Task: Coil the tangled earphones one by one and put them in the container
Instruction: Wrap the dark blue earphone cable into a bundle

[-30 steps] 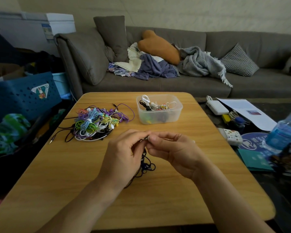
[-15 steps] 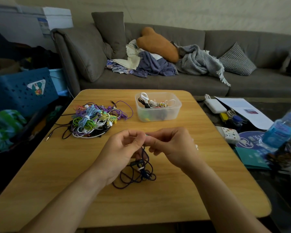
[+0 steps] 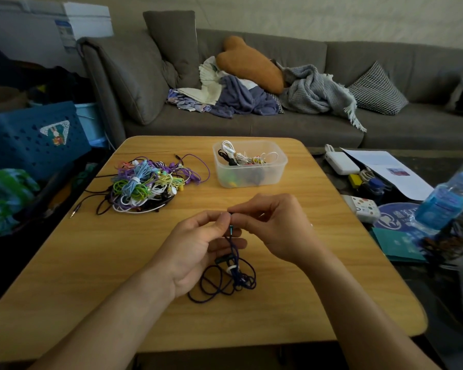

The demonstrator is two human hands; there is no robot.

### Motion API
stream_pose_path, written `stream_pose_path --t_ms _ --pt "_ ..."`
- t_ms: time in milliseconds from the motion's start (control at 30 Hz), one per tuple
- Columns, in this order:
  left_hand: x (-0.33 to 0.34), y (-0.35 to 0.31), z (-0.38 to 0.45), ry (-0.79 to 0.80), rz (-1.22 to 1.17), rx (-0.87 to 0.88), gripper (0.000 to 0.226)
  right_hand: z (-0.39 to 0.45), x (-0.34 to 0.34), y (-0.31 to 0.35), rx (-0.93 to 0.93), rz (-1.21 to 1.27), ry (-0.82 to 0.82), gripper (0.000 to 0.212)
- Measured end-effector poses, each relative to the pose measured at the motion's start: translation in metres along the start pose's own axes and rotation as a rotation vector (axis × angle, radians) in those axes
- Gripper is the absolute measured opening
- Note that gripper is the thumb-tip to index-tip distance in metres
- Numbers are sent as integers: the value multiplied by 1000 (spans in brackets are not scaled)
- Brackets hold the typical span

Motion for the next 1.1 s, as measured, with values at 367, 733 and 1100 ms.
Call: stream_pose_path --t_ms 367,733,1100 --pt "-9 -3 2 -124 99 73 16 -2 -95 -28 268 -102 -542 18" --pt "1 -1 -2 -80 170 91 16 -4 -101 -76 680 -456 -111 13" --pt "1 0 -1 -74 66 29 15 -3 -100 -74 545 -235 -326 8"
Point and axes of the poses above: each hand's wrist, its own z-axis towards the middle knuckle, its own x-axis out of the palm, y = z × x, the point moved 5 cm from there along z, towards the middle knuckle, and after that the axes turned 5 degrees about x, right-handed, at the moved point
